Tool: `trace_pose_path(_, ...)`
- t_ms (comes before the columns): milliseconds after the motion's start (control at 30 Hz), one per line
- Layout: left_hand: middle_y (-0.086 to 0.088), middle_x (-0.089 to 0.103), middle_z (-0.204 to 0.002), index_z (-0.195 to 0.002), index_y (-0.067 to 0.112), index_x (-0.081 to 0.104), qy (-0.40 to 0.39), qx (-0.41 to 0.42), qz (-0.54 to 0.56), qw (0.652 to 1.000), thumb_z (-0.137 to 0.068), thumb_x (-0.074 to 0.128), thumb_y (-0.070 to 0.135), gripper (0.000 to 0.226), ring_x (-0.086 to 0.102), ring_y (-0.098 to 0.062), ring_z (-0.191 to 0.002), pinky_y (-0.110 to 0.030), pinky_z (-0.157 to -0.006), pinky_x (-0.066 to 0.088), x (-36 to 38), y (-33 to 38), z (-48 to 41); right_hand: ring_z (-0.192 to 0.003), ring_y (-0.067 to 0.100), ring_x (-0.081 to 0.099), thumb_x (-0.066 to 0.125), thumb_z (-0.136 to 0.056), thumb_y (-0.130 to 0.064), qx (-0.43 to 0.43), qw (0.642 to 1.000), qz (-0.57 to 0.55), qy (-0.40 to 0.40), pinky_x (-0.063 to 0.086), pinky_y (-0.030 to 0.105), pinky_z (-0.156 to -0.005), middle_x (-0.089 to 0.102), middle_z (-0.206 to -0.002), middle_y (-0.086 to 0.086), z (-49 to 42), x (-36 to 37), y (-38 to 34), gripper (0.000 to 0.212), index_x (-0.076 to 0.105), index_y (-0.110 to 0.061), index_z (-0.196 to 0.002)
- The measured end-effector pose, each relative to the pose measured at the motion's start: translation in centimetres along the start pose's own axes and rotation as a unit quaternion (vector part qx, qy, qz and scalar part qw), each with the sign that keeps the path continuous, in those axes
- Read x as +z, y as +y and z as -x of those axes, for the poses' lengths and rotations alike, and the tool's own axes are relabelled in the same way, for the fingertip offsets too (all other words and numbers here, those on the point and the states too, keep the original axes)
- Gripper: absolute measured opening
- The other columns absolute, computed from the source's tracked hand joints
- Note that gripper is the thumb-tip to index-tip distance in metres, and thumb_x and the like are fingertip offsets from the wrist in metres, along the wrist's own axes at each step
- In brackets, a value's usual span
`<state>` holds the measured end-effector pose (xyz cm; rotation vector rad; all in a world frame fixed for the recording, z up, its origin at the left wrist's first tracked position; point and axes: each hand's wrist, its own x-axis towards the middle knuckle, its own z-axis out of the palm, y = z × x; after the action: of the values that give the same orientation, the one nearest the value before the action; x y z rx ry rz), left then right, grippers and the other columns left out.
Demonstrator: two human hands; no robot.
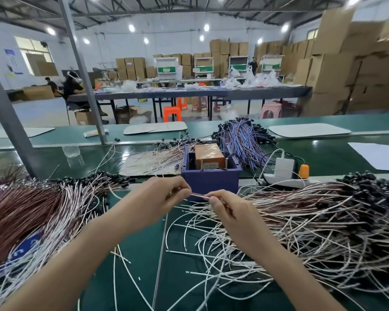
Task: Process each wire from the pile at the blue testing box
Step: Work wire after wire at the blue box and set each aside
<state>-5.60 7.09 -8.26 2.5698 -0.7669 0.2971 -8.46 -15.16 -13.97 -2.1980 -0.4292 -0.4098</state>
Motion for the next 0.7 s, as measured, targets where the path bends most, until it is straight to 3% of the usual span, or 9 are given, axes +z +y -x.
trace_pose_path(100,0.023,0.062,-0.087,-0.104,0.038,0.064,0.005,0.036,-0.060,0.998,-0.100,0.051,0.045,0.015,0.055,0.003,-0.079,-0.025,-0.073,0.043,0.5,1.3,-0.9,-0.053,0.002,0.049,0.046,-0.104,-0.044,0.016,0.996,-0.081,-0.022,0.034,0.015,-0.050,0.062,-0.070,-0.021,-0.6,0.9,-0.4,0.023,0.064,-0.033,-0.110)
trace_pose_path(200,0.017,0.058,-0.100,-0.107,0.028,0.063,0.200,0.046,-0.096,0.974,-0.100,0.055,0.039,0.015,0.049,-0.003,-0.095,-0.023,-0.087,0.037,0.7,1.8,-1.0,-0.050,0.004,0.037,0.050,-0.105,-0.036,0.047,0.985,-0.163,0.014,0.028,0.019,-0.046,0.055,-0.061,-0.013,-1.0,1.0,0.1,0.018,0.067,-0.031,-0.105)
trace_pose_path(300,0.015,0.053,-0.064,-0.075,0.029,0.053,0.356,-0.092,0.143,0.919,-0.101,0.046,0.039,0.029,0.045,-0.002,-0.059,-0.014,-0.055,0.038,1.4,1.6,-0.1,-0.051,0.008,0.034,0.053,-0.104,-0.031,0.089,0.961,-0.255,0.057,0.025,0.021,-0.043,0.048,-0.059,-0.011,-0.7,0.8,0.8,0.018,0.070,-0.027,-0.103)
trace_pose_path(367,0.010,0.052,-0.051,-0.062,0.025,0.052,0.293,-0.264,0.375,0.839,-0.100,0.042,0.036,0.040,0.042,-0.010,-0.044,-0.019,-0.040,0.033,2.3,1.1,-0.2,-0.052,0.009,0.032,0.054,-0.104,-0.030,0.105,0.951,-0.282,0.075,0.024,0.022,-0.043,0.045,-0.058,-0.011,-0.6,0.7,1.3,0.018,0.071,-0.025,-0.103)
trace_pose_path(433,0.002,0.071,-0.064,-0.077,0.016,0.062,0.137,-0.389,0.494,0.765,-0.105,0.038,0.038,0.043,0.057,-0.015,-0.044,-0.022,-0.040,0.041,3.5,0.5,-0.3,-0.051,0.008,0.032,0.054,-0.103,-0.029,0.116,0.946,-0.290,0.085,0.025,0.021,-0.043,0.044,-0.057,-0.012,-0.6,0.8,1.7,0.018,0.071,-0.023,-0.103)
trace_pose_path(500,-0.009,0.078,-0.095,-0.107,0.007,0.064,0.064,-0.393,0.595,0.699,-0.108,0.034,0.041,0.046,0.072,-0.018,-0.068,-0.027,-0.051,0.055,4.7,0.1,-1.1,-0.049,0.006,0.033,0.056,-0.102,-0.028,0.123,0.943,-0.297,0.087,0.027,0.018,-0.042,0.045,-0.055,-0.013,-0.5,1.0,2.0,0.018,0.072,-0.022,-0.101)
trace_pose_path(567,-0.013,0.074,-0.113,-0.126,0.002,0.056,0.072,-0.357,0.693,0.622,-0.109,0.033,0.038,0.046,0.072,-0.023,-0.090,-0.033,-0.067,0.061,5.3,-0.1,-2.4,-0.047,0.004,0.034,0.056,-0.102,-0.027,0.128,0.943,-0.297,0.082,0.027,0.017,-0.042,0.045,-0.054,-0.013,-0.4,1.2,2.1,0.018,0.073,-0.021,-0.099)
trace_pose_path(633,-0.009,0.076,-0.107,-0.124,0.003,0.057,0.099,-0.322,0.737,0.586,-0.109,0.036,0.034,0.041,0.072,-0.020,-0.088,-0.035,-0.075,0.058,5.6,-0.1,-3.7,-0.047,0.005,0.033,0.057,-0.101,-0.028,0.141,0.941,-0.297,0.084,0.027,0.017,-0.042,0.044,-0.053,-0.013,-0.4,1.5,2.4,0.018,0.074,-0.022,-0.097)
trace_pose_path(700,-0.001,0.070,-0.078,-0.107,0.011,0.063,0.152,-0.308,0.742,0.575,-0.107,0.043,0.031,0.029,0.067,-0.014,-0.069,-0.031,-0.072,0.055,6.0,0.0,-5.0,-0.048,0.007,0.033,0.058,-0.099,-0.029,0.163,0.930,-0.312,0.101,0.026,0.019,-0.042,0.043,-0.055,-0.012,-0.4,1.7,2.8,0.018,0.074,-0.022,-0.095)
